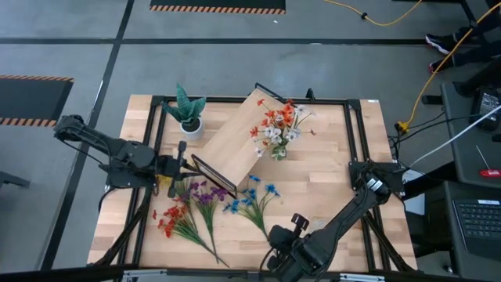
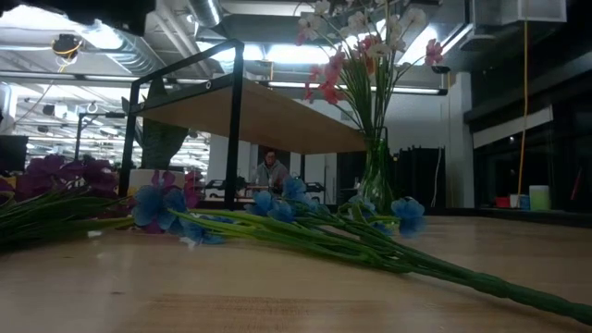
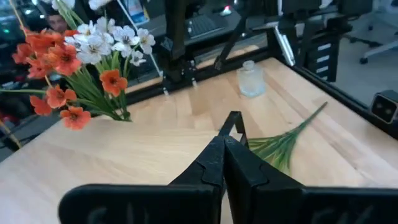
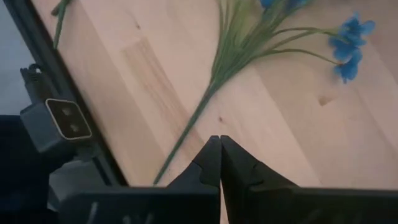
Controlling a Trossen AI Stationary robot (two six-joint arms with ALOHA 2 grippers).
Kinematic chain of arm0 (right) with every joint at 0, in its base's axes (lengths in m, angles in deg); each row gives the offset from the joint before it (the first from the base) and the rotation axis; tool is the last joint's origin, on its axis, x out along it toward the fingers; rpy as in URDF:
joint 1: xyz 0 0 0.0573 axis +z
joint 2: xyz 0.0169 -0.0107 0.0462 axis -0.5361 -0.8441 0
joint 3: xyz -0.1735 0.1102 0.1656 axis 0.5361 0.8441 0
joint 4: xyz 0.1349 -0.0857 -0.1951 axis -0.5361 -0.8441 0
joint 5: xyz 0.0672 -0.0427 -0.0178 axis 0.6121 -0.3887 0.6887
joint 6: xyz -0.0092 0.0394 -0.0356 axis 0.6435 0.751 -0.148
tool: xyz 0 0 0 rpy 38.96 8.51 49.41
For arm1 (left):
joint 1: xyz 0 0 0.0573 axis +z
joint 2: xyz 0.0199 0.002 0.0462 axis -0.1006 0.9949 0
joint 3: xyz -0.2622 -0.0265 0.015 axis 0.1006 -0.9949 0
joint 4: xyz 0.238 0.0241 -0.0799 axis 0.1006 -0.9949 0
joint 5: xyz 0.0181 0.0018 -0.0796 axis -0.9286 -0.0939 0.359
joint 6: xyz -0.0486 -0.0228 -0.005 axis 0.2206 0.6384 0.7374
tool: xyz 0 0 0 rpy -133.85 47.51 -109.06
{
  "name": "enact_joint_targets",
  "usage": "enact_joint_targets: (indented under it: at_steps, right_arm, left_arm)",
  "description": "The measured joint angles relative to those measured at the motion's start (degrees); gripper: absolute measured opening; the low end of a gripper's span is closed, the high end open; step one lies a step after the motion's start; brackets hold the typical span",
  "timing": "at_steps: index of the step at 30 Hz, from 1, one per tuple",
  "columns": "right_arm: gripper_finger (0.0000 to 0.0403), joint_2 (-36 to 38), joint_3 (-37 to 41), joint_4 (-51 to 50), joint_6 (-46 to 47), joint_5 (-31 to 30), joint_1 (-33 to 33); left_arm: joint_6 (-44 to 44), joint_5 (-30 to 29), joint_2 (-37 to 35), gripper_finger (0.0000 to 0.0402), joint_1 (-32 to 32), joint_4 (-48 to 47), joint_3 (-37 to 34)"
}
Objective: Pick and place flowers into a vace then onto a shelf
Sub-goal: Put the blue flowers into the green vase
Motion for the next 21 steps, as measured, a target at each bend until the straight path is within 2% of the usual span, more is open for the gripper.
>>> enact_joint_targets:
  at_steps: [5,8,15,21]
  right_arm:
    - [0.0014,-1.30,0.32,0.09,-0.05,-1.18,-0.35]
    - [0.0026,-2.26,0.36,1.48,-0.15,-1.18,-0.95]
    - [0.0084,-3.80,0.45,10.62,-1.33,-1.29,-2.54]
    - [0.0151,-5.15,0.45,11.99,-1.23,1.25,-4.58]
  left_arm:
    - [-1.80,-3.92,-5.71,0.0003,-0.82,2.37,-3.46]
    - [0.74,-6.60,-8.50,0.0003,-0.82,3.18,-3.91]
    - [3.60,-3.81,-9.74,0.0003,-0.82,2.91,-4.12]
    - [3.78,-3.58,-9.60,0.0003,-0.82,2.93,-4.12]
